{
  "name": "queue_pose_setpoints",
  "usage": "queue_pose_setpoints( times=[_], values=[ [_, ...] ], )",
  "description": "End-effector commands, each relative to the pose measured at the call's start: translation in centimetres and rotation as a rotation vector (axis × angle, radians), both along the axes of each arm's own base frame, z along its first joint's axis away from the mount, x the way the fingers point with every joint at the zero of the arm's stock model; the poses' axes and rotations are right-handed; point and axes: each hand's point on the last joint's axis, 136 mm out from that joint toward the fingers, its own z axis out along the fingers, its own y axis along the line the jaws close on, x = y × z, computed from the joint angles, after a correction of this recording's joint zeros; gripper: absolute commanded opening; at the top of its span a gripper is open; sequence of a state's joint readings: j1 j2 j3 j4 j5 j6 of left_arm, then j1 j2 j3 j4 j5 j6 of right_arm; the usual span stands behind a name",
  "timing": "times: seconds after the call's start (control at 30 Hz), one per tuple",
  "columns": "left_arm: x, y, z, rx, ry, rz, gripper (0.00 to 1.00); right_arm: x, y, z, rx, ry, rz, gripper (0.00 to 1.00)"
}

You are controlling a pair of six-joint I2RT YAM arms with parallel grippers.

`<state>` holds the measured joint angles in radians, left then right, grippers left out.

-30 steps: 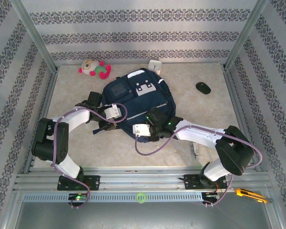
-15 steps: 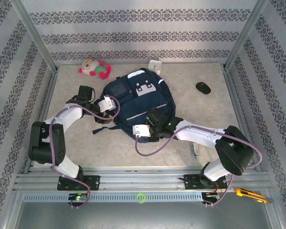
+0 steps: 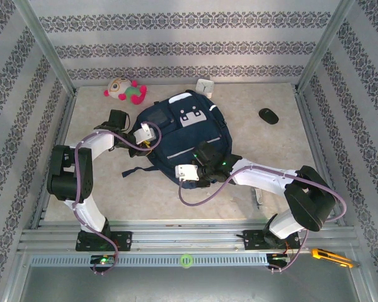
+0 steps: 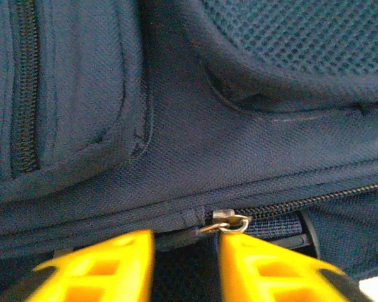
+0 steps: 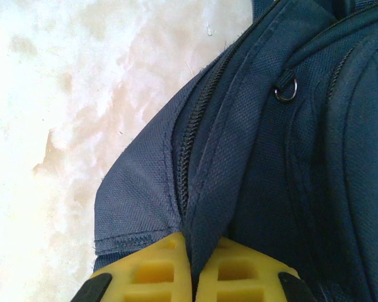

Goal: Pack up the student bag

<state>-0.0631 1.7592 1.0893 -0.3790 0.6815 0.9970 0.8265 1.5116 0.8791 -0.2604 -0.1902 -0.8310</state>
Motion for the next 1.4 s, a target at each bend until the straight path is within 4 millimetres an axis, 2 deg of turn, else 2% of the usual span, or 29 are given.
queue_pose_setpoints(
  times=[0.0,0.17,0.23,0.4,0.5,0.53,0.6,0.7,0.8,1.0,1.1,1.27,1.37],
  values=[
    [-0.8,-0.5,0.5,-0.044,0.046,-0.034,0.20,-0.2,1.1,1.1,0.061,0.019,0.000,0.00],
    [-2.7,-1.1,1.1,-0.042,0.102,-0.080,0.03,1.5,1.1,1.3,0.073,-0.015,-0.094,0.00],
    [-3.5,-1.4,1.1,-0.032,0.125,-0.090,0.00,2.1,1.3,1.5,0.089,-0.021,-0.126,0.00],
    [-4.9,-2.0,1.5,-0.040,0.165,-0.096,0.00,3.2,1.9,1.6,0.111,-0.017,-0.189,0.00],
    [-4.9,-1.6,1.3,-0.020,0.144,-0.068,0.00,3.3,1.8,1.7,0.115,-0.024,-0.190,0.00],
    [-4.5,-1.3,1.3,-0.013,0.128,-0.042,0.02,3.2,1.8,1.7,0.112,-0.026,-0.181,0.00],
    [-3.3,-0.6,1.7,-0.009,0.077,0.017,0.23,2.7,1.6,1.8,0.115,-0.029,-0.160,0.00],
    [-1.7,0.4,2.4,-0.021,0.008,0.064,0.40,2.2,1.3,1.8,0.117,-0.027,-0.147,0.00],
    [0.0,1.3,2.6,-0.017,-0.044,0.086,0.52,2.1,1.1,1.5,0.107,-0.021,-0.147,0.00],
    [0.4,1.2,1.8,0.007,-0.037,0.030,0.59,2.0,1.0,1.3,0.100,-0.016,-0.147,0.00],
    [0.6,1.2,0.3,0.030,0.027,-0.011,0.65,1.8,1.2,1.5,0.112,-0.007,-0.137,0.00],
    [1.4,0.7,-0.5,0.002,0.048,-0.021,0.64,1.7,1.3,1.5,0.113,-0.002,-0.133,0.00],
    [1.6,0.9,-1.1,0.028,0.072,-0.033,0.59,1.6,1.2,1.4,0.113,0.002,-0.136,0.00]
  ],
)
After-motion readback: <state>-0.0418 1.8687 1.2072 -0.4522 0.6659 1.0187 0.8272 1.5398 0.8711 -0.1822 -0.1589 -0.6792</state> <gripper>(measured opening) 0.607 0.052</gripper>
